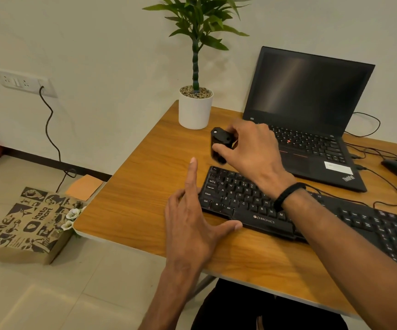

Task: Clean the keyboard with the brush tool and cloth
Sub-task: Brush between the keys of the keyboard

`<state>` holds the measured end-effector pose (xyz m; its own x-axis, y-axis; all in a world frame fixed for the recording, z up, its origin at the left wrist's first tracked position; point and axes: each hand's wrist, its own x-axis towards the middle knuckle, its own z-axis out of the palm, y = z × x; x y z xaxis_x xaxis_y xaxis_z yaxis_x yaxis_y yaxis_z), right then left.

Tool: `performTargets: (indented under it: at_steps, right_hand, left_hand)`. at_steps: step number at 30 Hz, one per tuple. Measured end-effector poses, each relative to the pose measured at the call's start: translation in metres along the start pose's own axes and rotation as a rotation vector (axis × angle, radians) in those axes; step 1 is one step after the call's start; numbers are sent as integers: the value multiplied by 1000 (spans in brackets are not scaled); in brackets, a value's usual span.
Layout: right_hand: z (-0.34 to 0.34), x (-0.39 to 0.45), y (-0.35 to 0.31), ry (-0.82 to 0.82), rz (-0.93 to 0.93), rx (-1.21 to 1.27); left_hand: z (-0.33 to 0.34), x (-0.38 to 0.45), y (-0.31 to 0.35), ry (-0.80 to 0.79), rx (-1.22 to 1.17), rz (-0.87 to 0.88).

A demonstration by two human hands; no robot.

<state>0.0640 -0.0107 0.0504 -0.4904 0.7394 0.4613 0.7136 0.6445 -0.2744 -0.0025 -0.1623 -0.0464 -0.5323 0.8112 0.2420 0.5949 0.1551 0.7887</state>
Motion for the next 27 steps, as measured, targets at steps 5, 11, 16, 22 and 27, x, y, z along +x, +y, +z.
performTargets:
  at_steps: [5,11,16,22,27]
  right_hand:
    - [-21,1,22,-216,46,100]
    - [-79,3,56,-468,87,-68]
    - [-107,-7,80,-525,83,-308]
    - [-117,-16,98,-519,101,-519]
    - [-117,-23,103,-361,97,-366]
  left_hand:
    - [0,-1,0,-4,-2,-6]
    - [1,0,0,-11,-18,-9]
    - [1,0,0,-17,-40,-14]
    - [0,-2,2,2,-74,-9]
    - [5,-7,15,32,131,162]
